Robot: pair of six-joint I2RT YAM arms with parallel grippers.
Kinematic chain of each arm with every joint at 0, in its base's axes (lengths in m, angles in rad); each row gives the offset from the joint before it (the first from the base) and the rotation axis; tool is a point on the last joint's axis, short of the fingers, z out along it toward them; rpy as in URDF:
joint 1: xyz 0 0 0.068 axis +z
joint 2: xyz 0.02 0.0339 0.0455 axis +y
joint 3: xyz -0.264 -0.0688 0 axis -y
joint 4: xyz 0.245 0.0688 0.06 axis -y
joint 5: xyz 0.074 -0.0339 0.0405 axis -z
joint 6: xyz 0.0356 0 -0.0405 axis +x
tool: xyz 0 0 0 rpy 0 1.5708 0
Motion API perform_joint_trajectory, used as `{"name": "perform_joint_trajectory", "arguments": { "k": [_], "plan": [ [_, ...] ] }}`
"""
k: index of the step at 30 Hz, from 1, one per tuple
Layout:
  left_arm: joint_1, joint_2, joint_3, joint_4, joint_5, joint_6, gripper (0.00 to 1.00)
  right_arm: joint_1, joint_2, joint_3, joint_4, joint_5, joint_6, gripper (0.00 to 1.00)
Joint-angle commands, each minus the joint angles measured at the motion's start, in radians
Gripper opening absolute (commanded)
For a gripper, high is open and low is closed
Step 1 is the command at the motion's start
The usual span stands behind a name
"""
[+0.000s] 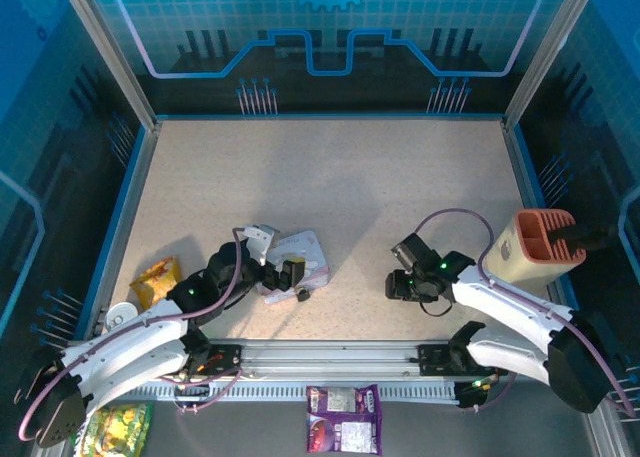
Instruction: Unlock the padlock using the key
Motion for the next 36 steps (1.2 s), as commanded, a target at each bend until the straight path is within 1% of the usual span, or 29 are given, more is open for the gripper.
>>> {"name": "perform_joint_trajectory", "arguments": {
  "k": [1, 6, 18, 29, 36],
  "plan": [
    [-0.008, -0.008, -0.018, 0.059, -0.01, 0.015, 0.99, 0.012, 0.027, -0.019, 0.028, 0.013, 0.032, 0.5],
    [-0.009, 0.005, -0.016, 0.064, -0.009, 0.015, 0.99, 0.012, 0.069, -0.034, 0.076, 0.015, 0.035, 0.45],
    [-0.008, 0.026, -0.017, 0.074, -0.026, 0.015, 0.99, 0.011, 0.15, -0.044, 0.168, -0.022, 0.033, 0.37],
    [-0.008, 0.024, -0.019, 0.076, -0.045, 0.017, 0.99, 0.016, 0.172, -0.057, 0.2, -0.035, 0.029, 0.21],
    [-0.009, 0.023, -0.021, 0.076, -0.051, 0.017, 0.99, 0.016, 0.16, -0.055, 0.198, -0.029, 0.028, 0.14]
  ]
}}
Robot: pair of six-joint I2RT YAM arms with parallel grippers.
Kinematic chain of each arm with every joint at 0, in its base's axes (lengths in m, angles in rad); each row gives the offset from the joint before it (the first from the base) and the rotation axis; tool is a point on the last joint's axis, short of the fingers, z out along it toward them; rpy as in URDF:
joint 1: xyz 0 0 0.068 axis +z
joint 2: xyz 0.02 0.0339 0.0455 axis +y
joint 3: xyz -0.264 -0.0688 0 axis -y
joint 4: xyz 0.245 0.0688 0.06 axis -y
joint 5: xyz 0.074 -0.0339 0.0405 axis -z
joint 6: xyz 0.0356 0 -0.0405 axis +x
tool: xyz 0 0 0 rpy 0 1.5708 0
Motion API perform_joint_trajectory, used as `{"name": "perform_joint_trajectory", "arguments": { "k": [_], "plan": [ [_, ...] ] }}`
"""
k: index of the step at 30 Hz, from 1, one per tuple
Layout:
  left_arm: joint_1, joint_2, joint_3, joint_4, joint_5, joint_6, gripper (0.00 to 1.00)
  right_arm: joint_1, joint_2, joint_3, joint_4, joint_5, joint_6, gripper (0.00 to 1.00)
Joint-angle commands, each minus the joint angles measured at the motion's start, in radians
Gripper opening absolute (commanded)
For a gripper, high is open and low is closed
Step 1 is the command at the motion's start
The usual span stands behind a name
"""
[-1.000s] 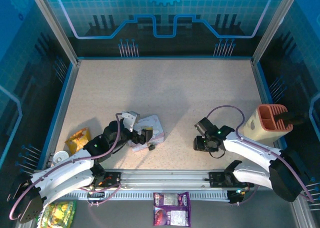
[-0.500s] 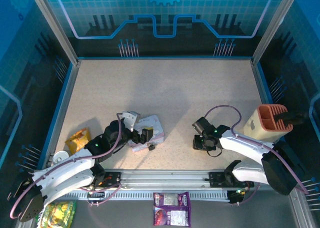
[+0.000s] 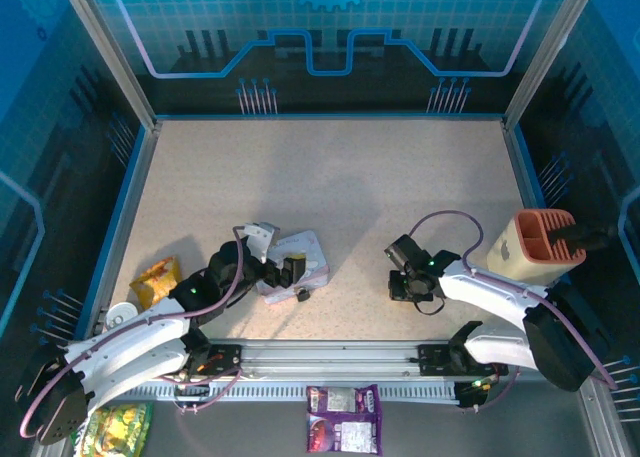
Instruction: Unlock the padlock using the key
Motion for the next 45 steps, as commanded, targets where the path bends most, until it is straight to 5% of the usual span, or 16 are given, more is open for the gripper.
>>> {"name": "perform_joint_trajectory", "arguments": {
  "k": [1, 45],
  "plan": [
    [-0.009, -0.003, -0.019, 0.031, -0.026, 0.017, 0.99, 0.019, 0.024, -0.034, 0.082, -0.046, 0.012, 0.14],
    [-0.01, -0.003, -0.02, 0.031, -0.036, 0.02, 0.99, 0.026, 0.025, -0.043, 0.104, -0.054, 0.016, 0.19]
  ]
}}
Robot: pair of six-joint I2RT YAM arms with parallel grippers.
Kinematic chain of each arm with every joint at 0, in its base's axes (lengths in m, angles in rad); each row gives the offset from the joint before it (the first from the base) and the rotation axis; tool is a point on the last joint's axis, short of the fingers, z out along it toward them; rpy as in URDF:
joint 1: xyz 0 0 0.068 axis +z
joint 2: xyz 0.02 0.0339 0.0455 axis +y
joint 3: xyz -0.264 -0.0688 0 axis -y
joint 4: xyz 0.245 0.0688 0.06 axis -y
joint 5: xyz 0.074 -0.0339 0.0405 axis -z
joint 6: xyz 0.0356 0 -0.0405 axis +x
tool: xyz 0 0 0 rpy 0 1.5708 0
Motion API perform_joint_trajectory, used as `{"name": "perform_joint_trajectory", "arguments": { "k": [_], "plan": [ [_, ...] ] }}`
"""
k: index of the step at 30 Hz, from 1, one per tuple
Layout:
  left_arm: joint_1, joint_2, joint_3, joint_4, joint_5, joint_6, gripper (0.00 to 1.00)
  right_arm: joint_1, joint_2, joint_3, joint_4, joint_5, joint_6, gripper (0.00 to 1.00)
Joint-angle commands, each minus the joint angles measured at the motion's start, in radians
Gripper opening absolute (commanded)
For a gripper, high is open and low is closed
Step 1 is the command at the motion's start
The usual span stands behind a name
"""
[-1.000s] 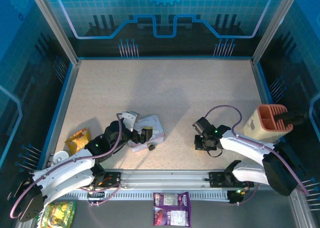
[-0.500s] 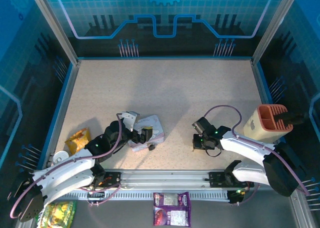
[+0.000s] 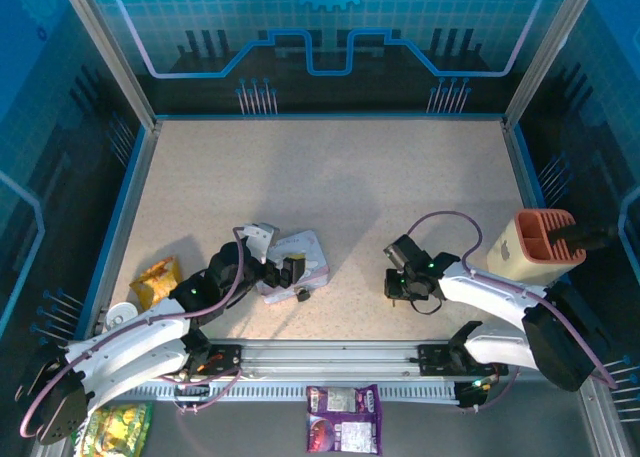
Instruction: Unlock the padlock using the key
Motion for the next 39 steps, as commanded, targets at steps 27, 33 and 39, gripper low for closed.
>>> {"name": "perform_joint_trajectory", "arguments": {
  "k": [27, 33, 39],
  "plan": [
    [-0.07, 0.332, 0.061, 0.561, 0.313, 0.253, 0.84, -0.023, -0.24, 0.146, 0.333, -0.082, 0.252, 0.0],
    [-0.065, 0.455, 0.08, 0.765, 0.409, 0.353, 0.75, -0.023, -0.245, 0.215, 0.452, -0.115, 0.268, 0.0],
    [-0.059, 0.571, 0.066, 1.03, 0.449, 0.39, 0.67, -0.025, -0.261, 0.24, 0.549, -0.155, 0.305, 0.0]
  ]
}}
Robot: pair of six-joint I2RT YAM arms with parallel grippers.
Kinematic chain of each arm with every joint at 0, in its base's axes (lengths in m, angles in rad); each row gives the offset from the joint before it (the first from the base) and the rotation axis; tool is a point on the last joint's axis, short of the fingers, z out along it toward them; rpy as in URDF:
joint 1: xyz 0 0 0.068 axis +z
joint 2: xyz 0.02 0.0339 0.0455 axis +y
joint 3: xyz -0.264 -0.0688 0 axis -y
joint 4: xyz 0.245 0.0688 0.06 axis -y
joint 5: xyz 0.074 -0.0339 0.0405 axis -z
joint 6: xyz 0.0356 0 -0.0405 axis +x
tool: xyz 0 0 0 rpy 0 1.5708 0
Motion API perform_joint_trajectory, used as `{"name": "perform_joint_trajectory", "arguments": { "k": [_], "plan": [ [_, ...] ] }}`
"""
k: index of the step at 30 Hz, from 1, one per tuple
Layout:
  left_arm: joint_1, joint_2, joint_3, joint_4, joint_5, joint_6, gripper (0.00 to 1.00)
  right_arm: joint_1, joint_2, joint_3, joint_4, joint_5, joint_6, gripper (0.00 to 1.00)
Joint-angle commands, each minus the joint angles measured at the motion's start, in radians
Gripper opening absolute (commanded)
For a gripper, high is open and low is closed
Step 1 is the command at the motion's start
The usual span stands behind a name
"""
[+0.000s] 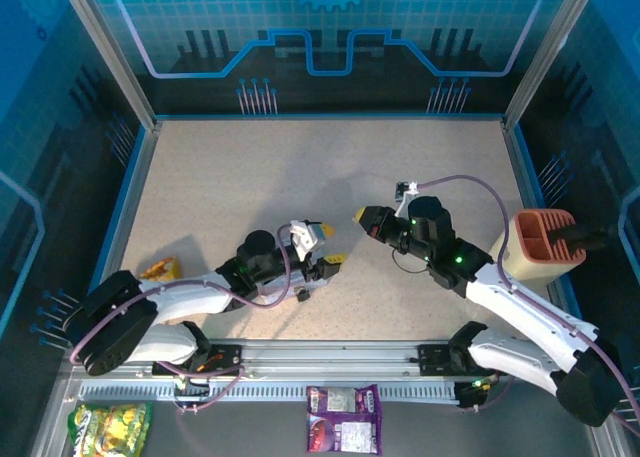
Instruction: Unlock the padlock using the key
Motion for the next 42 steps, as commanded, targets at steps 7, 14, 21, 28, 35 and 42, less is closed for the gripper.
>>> {"name": "perform_joint_trajectory", "arguments": {
  "k": [7, 14, 21, 28, 35, 42],
  "plan": [
    [0.027, 0.146, 0.01, 0.428, 0.071, 0.014, 0.63, -0.009, -0.074, 0.011, 0.119, -0.061, 0.051, 0.0],
    [0.031, 0.174, 0.059, 0.419, 0.093, -0.029, 0.56, -0.002, -0.11, -0.034, 0.144, -0.077, 0.079, 0.0],
    [0.032, 0.177, 0.086, 0.39, 0.115, -0.058, 0.48, 0.024, -0.114, -0.049, 0.153, -0.074, 0.084, 0.0],
    [0.032, 0.174, 0.089, 0.392, 0.119, -0.066, 0.43, 0.047, -0.094, -0.049, 0.17, -0.071, 0.085, 0.0],
    [0.032, 0.175, 0.088, 0.4, 0.112, -0.073, 0.36, 0.074, -0.068, -0.04, 0.183, -0.064, 0.084, 0.0],
    [0.031, 0.169, 0.081, 0.408, 0.107, -0.071, 0.28, 0.085, -0.057, -0.04, 0.188, -0.052, 0.084, 0.0]
  ]
}}
